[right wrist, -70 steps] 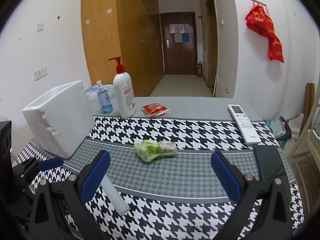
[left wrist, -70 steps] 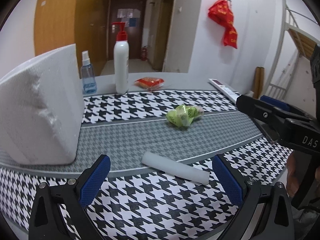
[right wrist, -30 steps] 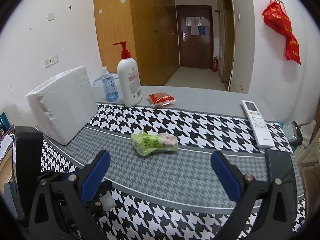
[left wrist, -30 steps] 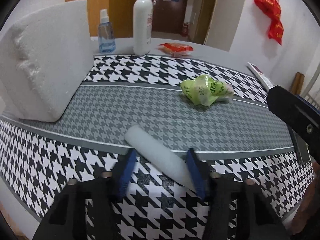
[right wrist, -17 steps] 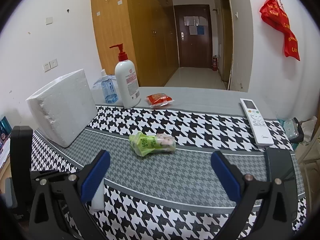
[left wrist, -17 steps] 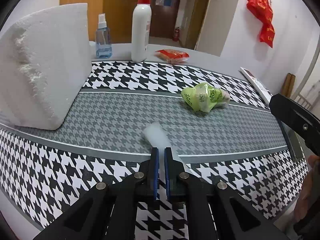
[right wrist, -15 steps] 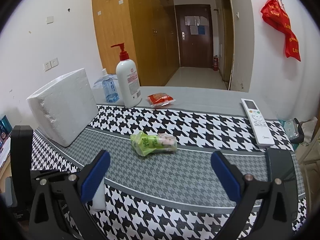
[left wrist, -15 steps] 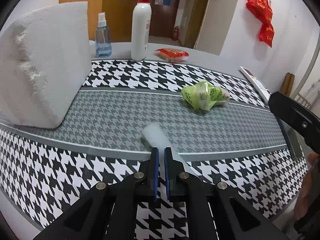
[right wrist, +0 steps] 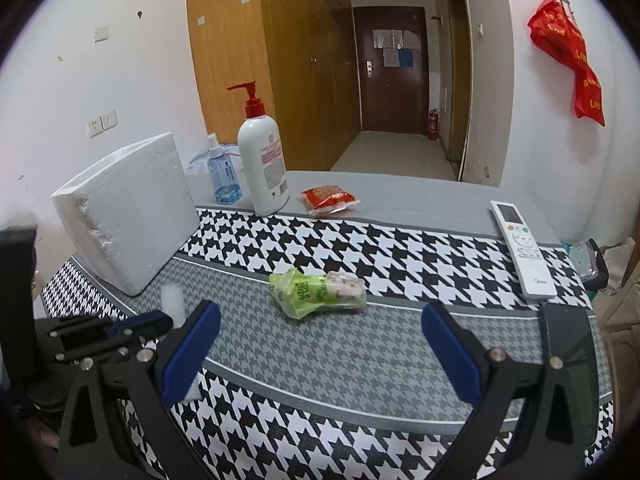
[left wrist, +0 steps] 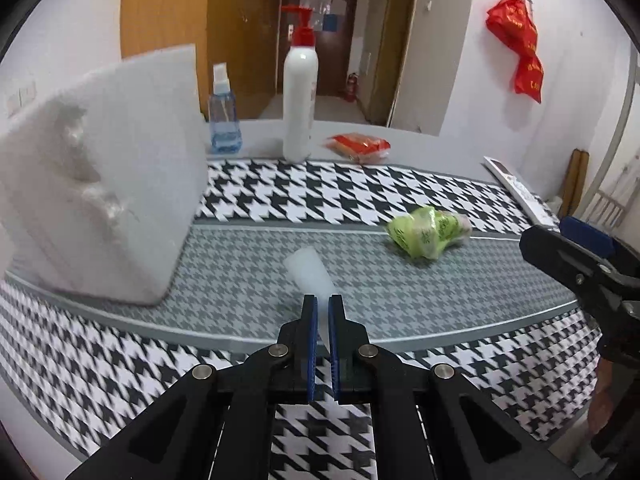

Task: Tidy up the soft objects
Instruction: 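Lift the foam tube with the left tool while the right gripper grasps the green packet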

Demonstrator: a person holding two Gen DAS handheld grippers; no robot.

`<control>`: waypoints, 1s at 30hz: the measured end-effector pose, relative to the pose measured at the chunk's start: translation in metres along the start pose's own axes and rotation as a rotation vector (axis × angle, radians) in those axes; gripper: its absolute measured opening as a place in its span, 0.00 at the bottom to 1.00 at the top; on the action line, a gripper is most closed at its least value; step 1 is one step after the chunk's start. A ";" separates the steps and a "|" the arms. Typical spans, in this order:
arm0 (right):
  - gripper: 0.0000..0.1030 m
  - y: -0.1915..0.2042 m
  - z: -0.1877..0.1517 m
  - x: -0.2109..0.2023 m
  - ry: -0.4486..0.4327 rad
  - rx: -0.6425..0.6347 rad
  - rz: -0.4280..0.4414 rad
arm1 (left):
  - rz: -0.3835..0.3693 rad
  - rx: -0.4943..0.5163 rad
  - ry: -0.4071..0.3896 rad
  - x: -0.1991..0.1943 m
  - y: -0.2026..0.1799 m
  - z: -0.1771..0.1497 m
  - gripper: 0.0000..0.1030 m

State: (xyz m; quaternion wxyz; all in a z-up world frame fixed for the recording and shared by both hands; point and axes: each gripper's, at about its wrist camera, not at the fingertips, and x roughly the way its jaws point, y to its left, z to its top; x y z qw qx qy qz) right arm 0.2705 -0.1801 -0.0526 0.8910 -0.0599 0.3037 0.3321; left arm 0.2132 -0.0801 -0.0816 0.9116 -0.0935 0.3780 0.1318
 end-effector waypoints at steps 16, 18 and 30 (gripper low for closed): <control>0.99 0.007 0.005 0.027 0.065 -0.017 -0.018 | 0.028 -0.045 0.092 0.018 0.013 0.001 0.32; 0.99 0.007 0.006 0.030 0.072 -0.017 -0.018 | 0.027 -0.049 0.090 0.018 0.013 0.001 0.47; 0.99 0.011 0.015 0.054 0.131 -0.032 -0.025 | 0.011 -0.062 0.106 0.017 0.016 0.000 0.61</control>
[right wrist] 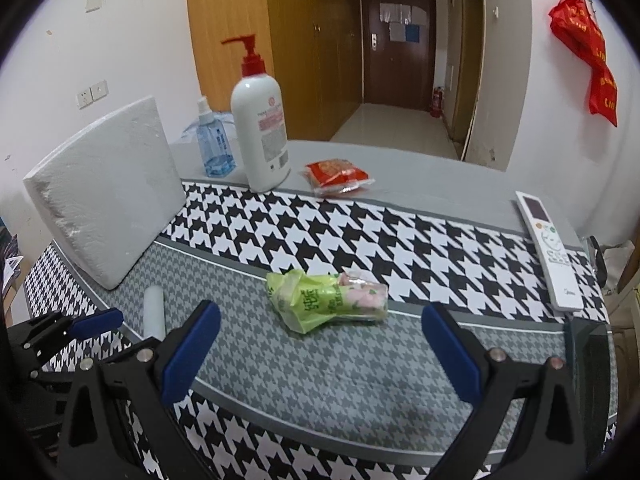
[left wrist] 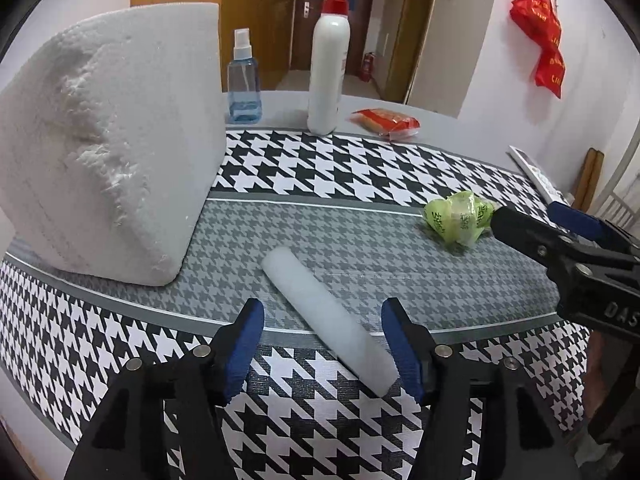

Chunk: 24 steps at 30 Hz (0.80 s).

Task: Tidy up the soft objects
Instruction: 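Lift the foam tube with the left tool while the right gripper grasps the green packet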

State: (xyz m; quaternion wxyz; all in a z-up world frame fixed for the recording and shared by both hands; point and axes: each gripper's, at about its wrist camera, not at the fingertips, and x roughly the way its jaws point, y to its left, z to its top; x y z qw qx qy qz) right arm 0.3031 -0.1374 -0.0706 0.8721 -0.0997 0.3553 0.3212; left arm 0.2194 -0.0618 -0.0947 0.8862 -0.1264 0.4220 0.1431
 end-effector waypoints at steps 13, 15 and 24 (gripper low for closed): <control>0.99 -0.002 0.003 0.016 0.036 0.002 0.019 | -0.010 -0.034 0.054 0.009 -0.006 -0.001 0.51; 0.99 -0.003 0.002 0.017 0.039 0.009 0.029 | 0.010 -0.035 0.052 0.009 -0.007 -0.001 0.37; 0.99 -0.002 0.000 0.030 0.069 0.000 0.031 | -0.025 -0.018 0.011 0.007 0.000 0.004 0.08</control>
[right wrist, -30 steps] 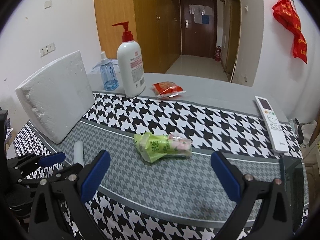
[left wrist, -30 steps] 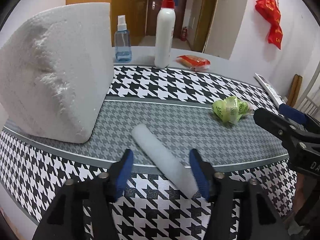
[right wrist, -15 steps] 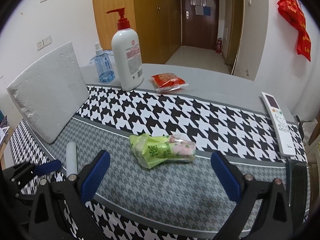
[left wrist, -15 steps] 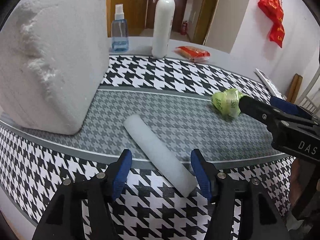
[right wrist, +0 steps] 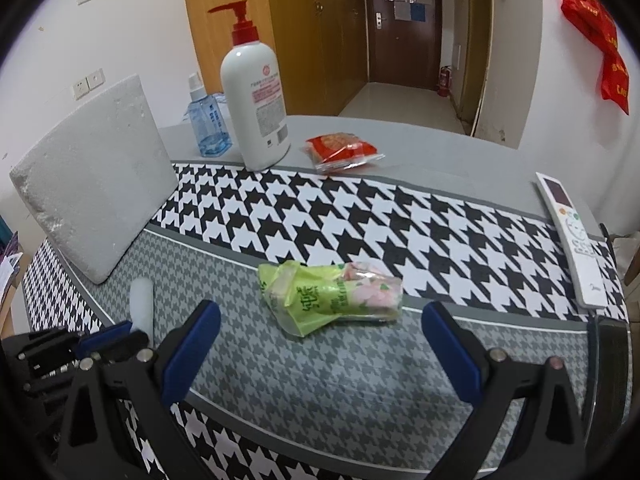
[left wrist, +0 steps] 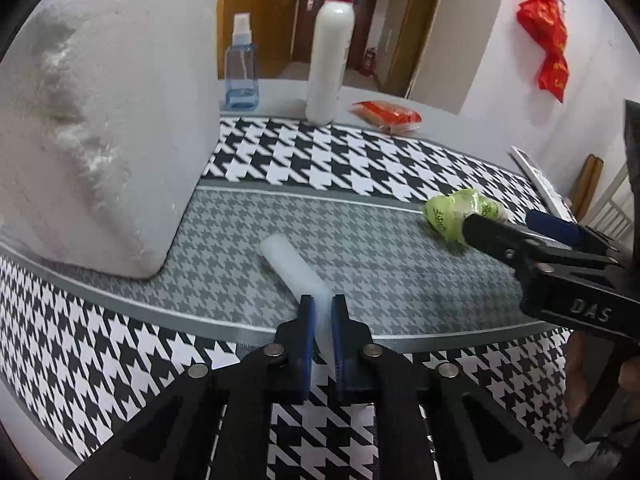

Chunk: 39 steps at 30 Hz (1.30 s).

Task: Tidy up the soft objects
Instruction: 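Lift the foam tube with the left tool while the right gripper grasps the green packet, then lift the green packet with the right tool while the left tool carries the tube toward the box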

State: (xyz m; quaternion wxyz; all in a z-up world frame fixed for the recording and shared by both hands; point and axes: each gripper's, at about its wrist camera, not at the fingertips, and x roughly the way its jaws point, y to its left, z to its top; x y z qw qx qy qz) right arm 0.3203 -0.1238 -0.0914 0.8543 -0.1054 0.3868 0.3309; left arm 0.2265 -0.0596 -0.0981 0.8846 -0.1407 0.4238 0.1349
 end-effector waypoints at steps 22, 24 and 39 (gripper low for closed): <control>0.95 0.000 0.003 0.018 0.031 0.001 -0.027 | -0.035 0.039 -0.062 -0.011 0.005 0.005 0.08; 0.89 0.000 0.003 0.021 0.039 0.000 -0.023 | -0.036 0.041 -0.068 -0.013 0.006 0.005 0.08; 0.71 0.000 0.004 0.006 0.008 0.005 -0.046 | -0.046 0.052 -0.089 -0.021 0.016 0.008 0.08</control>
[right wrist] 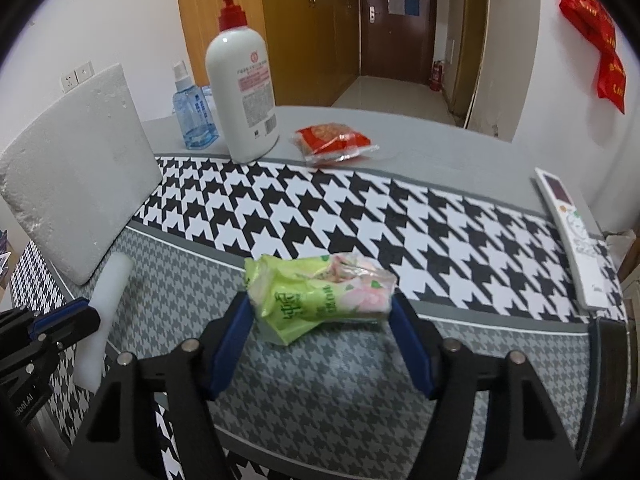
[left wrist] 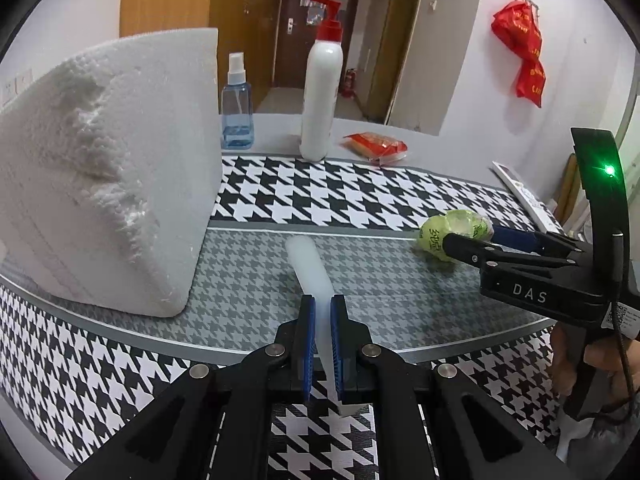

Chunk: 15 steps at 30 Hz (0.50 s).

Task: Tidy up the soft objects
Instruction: 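Lift the green packet with the right tool while the left tool carries the tube toward the box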

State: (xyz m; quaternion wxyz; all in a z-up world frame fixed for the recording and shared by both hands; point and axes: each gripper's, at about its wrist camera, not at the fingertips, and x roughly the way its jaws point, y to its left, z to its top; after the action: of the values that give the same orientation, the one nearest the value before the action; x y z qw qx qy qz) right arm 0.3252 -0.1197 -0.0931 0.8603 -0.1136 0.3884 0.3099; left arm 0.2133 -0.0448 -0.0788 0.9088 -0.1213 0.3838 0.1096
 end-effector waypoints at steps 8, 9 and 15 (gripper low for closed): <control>0.71 0.013 0.002 -0.034 -0.076 -0.013 -0.013 | -0.003 0.029 -0.046 -0.016 0.003 0.004 0.08; 0.71 0.014 0.002 -0.038 -0.086 -0.014 -0.015 | -0.003 0.034 -0.051 -0.018 0.004 0.005 0.08; 0.71 0.021 -0.003 -0.055 -0.121 -0.016 -0.011 | -0.006 0.050 -0.069 -0.027 0.007 0.006 0.08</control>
State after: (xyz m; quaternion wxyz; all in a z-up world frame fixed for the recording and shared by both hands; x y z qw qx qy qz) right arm 0.2827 -0.1285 -0.0533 0.8830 -0.1039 0.3324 0.3147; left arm 0.1968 -0.0394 -0.0558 0.9247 -0.0960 0.3543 0.1013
